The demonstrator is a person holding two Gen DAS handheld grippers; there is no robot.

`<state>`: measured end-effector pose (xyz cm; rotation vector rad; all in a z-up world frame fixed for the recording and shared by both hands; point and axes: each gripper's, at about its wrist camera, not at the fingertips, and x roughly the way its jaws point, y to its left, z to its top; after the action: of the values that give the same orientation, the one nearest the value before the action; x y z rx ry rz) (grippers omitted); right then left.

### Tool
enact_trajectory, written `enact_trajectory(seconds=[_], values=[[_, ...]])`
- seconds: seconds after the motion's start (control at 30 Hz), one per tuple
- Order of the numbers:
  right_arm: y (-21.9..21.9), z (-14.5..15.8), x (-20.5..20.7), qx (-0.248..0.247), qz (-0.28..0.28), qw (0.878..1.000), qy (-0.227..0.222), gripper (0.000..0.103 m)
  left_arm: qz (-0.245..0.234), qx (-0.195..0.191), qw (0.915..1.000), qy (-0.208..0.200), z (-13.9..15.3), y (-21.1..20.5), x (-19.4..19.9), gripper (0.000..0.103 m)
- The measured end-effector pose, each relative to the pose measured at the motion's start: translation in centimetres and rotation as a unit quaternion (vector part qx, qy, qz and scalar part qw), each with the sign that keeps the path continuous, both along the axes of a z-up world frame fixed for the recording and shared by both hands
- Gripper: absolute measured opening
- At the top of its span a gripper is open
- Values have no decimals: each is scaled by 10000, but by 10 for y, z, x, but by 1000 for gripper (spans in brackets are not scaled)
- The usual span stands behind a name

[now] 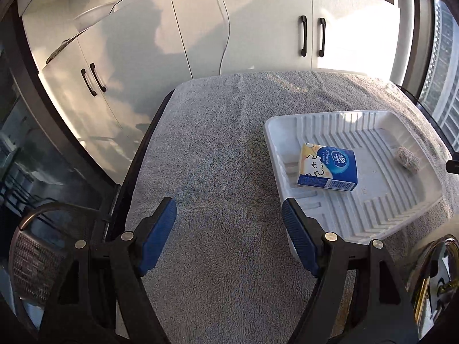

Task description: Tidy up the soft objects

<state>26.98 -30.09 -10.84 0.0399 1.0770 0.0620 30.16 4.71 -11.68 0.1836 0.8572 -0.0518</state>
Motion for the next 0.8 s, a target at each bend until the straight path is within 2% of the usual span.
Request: enact_trajectory(seconds=[0.2, 0.37, 0.57, 0.7, 0.8], values=[[-21, -6, -34, 79, -279, 9996, 77, 60, 90, 38, 10000, -2, -7, 17, -28, 75], [-39, -17, -68, 34, -482, 9987, 183, 61, 142, 223, 9996, -33, -13, 27, -51, 75], [-49, -19, -113, 130, -674, 9976, 122, 61, 171, 215, 9996, 43, -22, 38, -82, 75], [-50, -19, -143, -79, -840, 9963, 151, 62, 236, 157, 9994, 188, -30, 46, -105, 75], [-53, -20, -168, -50, -969, 9952, 164, 62, 281, 76, 9992, 263, -34, 52, -124, 75]])
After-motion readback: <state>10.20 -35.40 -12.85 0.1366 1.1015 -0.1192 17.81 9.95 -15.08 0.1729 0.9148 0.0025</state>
